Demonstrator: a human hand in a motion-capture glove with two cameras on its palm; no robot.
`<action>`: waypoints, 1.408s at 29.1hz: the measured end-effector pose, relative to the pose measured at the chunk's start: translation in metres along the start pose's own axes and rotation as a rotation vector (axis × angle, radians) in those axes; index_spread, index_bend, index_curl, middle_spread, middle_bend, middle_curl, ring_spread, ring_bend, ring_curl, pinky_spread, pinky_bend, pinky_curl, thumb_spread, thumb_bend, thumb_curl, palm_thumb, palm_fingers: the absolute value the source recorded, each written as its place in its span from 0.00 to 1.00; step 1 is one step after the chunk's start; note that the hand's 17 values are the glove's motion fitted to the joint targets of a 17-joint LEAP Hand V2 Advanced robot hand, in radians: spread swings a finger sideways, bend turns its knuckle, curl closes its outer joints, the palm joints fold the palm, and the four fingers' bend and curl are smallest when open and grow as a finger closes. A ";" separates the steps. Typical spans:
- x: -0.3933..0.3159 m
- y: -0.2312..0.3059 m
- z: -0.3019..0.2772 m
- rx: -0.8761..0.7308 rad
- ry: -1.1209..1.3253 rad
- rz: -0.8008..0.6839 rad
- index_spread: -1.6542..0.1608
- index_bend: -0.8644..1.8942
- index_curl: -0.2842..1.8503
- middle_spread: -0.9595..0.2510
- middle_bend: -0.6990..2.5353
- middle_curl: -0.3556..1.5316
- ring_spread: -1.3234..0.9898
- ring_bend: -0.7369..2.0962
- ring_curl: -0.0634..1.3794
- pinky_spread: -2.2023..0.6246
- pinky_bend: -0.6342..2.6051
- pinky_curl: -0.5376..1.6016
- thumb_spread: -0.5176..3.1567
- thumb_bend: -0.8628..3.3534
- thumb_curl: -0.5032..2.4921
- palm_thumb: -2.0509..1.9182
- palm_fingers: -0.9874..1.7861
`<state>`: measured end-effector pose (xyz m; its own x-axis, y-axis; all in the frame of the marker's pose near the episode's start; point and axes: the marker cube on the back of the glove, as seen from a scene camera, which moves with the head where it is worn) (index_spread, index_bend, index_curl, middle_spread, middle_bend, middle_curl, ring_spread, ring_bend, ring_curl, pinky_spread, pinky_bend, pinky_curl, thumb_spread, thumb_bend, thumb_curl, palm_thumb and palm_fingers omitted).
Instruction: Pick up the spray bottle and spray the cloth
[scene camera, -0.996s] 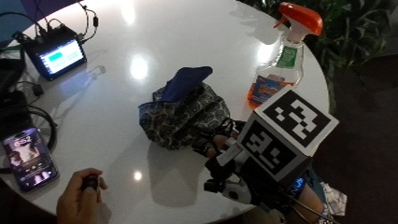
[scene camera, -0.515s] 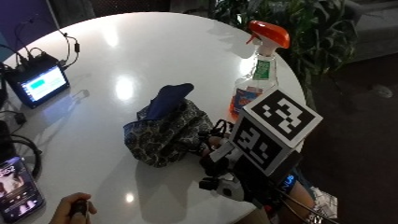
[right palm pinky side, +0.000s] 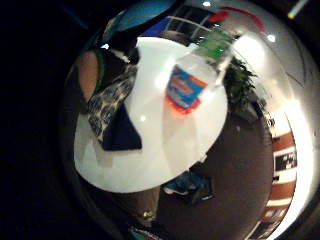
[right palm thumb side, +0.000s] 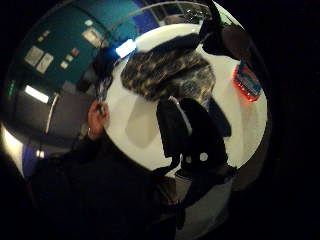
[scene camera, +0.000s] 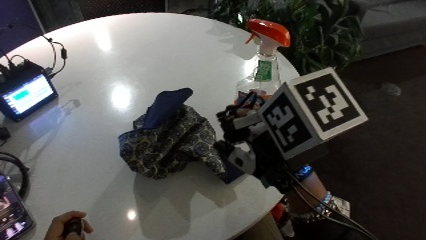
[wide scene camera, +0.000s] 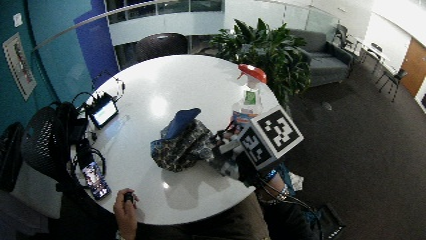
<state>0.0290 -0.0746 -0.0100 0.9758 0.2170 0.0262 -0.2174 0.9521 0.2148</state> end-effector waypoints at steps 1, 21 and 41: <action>0.006 -0.004 -0.002 0.036 -0.002 0.049 0.69 0.37 0.28 0.70 0.28 0.36 0.52 0.40 0.25 0.84 0.25 0.38 0.48 0.22 0.24 0.65 0.65; 0.091 -0.076 0.022 0.315 -0.338 0.625 0.75 0.36 0.29 0.74 0.27 0.38 0.53 0.39 0.30 0.81 0.26 0.40 0.49 0.21 0.27 0.68 0.66; 0.101 -0.102 0.027 0.640 -0.642 0.743 0.76 0.36 0.29 0.64 0.32 0.41 0.50 0.44 0.33 0.74 0.30 0.42 0.42 0.20 0.31 0.73 0.82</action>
<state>0.1505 -0.1550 -0.0033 0.4851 0.3515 0.8007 -0.8667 0.3155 0.3865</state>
